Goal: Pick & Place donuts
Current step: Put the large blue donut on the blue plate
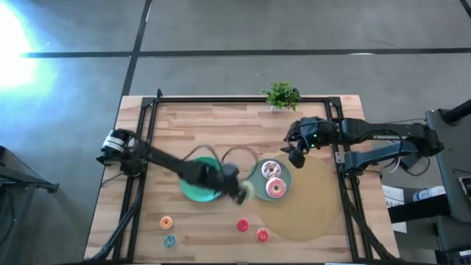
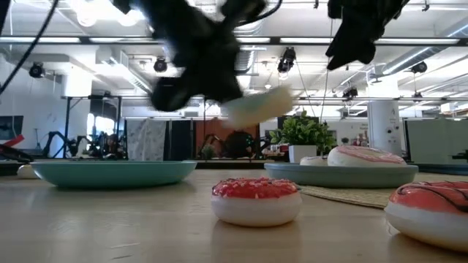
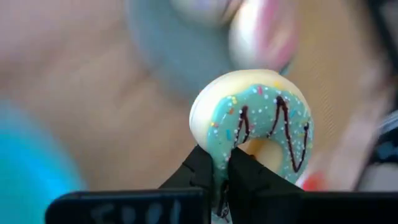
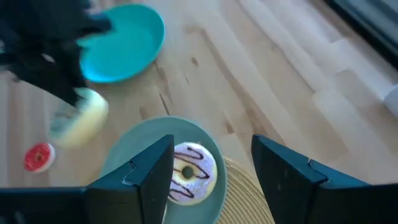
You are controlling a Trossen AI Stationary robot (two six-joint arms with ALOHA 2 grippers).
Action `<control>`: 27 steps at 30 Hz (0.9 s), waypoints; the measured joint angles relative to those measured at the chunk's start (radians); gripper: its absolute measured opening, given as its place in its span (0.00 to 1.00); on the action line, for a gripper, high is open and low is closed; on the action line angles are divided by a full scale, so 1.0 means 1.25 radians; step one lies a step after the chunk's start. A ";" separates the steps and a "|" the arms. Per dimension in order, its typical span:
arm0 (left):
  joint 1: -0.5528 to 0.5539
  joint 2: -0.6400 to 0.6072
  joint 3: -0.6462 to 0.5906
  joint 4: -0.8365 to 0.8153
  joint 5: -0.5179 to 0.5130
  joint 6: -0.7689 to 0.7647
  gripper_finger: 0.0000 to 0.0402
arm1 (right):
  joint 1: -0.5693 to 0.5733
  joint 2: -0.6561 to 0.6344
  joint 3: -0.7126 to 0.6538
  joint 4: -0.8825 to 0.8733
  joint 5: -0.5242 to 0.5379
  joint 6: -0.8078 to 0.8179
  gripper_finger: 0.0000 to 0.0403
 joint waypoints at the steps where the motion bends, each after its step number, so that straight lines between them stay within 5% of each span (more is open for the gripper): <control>1: 0.025 0.002 0.007 0.039 0.012 0.033 0.00 | 0.000 -0.011 0.000 0.000 0.007 0.005 0.51; 4: 0.088 0.035 0.055 0.133 0.050 0.105 0.00 | 0.000 -0.041 0.000 -0.002 0.038 0.020 0.51; 13: 0.142 0.166 0.162 0.110 0.148 0.174 0.01 | 0.000 -0.082 -0.001 -0.019 0.089 0.027 0.51; 23: 0.143 0.229 0.187 0.052 0.185 0.070 0.28 | 0.000 -0.076 -0.010 -0.037 0.106 0.022 0.51; 27: 0.142 0.200 0.187 0.022 0.182 0.087 0.32 | -0.001 -0.075 -0.020 -0.033 0.118 0.023 0.51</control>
